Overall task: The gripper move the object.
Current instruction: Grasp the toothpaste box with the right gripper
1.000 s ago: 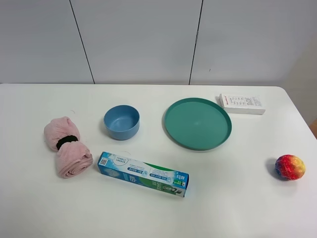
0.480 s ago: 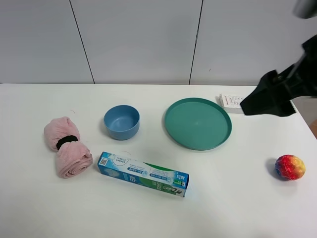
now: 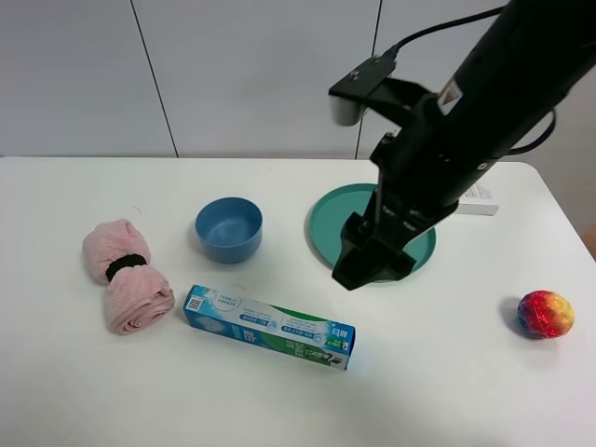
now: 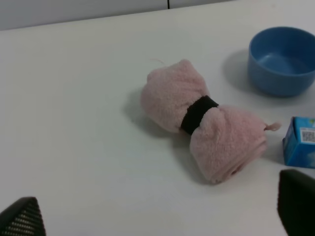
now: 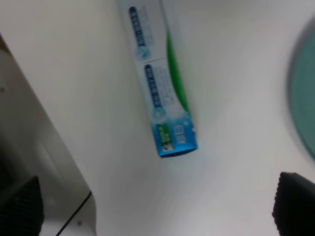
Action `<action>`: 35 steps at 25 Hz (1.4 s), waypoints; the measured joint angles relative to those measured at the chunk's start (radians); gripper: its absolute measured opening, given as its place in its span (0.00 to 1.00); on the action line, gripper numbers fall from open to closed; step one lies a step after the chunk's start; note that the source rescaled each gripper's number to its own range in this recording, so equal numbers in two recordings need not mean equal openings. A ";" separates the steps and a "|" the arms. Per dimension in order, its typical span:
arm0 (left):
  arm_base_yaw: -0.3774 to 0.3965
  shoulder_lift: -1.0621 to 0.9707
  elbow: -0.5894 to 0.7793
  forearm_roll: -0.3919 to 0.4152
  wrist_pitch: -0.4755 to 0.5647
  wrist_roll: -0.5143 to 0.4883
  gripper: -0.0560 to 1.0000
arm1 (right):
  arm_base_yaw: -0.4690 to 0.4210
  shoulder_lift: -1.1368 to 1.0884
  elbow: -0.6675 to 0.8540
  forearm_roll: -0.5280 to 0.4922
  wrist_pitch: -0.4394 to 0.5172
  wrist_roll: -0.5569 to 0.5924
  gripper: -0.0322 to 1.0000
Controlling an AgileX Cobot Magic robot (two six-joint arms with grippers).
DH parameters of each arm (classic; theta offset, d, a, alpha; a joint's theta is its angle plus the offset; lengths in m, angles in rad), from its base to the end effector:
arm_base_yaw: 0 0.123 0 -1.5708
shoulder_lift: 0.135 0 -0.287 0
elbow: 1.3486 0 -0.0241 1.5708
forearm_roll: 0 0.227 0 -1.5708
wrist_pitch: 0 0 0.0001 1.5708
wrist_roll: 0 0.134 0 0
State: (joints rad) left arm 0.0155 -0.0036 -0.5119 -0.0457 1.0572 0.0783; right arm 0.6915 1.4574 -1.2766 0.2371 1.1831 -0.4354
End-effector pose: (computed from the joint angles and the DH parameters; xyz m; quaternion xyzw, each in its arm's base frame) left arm 0.0092 -0.0052 0.2503 0.0276 0.8476 0.0020 0.5300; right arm 0.1921 0.1969 0.2879 -0.5008 0.8455 0.1325 0.1296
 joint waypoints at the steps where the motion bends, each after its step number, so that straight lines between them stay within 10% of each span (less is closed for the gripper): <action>1: 0.000 0.000 0.000 0.000 0.000 0.000 1.00 | 0.008 0.026 -0.004 0.006 0.002 0.000 0.87; 35: 0.000 0.000 0.000 0.000 0.000 0.000 1.00 | 0.194 0.596 -0.183 -0.101 -0.080 -0.032 0.87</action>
State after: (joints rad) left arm 0.0155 -0.0036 -0.5119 -0.0457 1.0572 0.0783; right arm 0.8855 2.0534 -1.4596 0.1362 1.1030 -0.4673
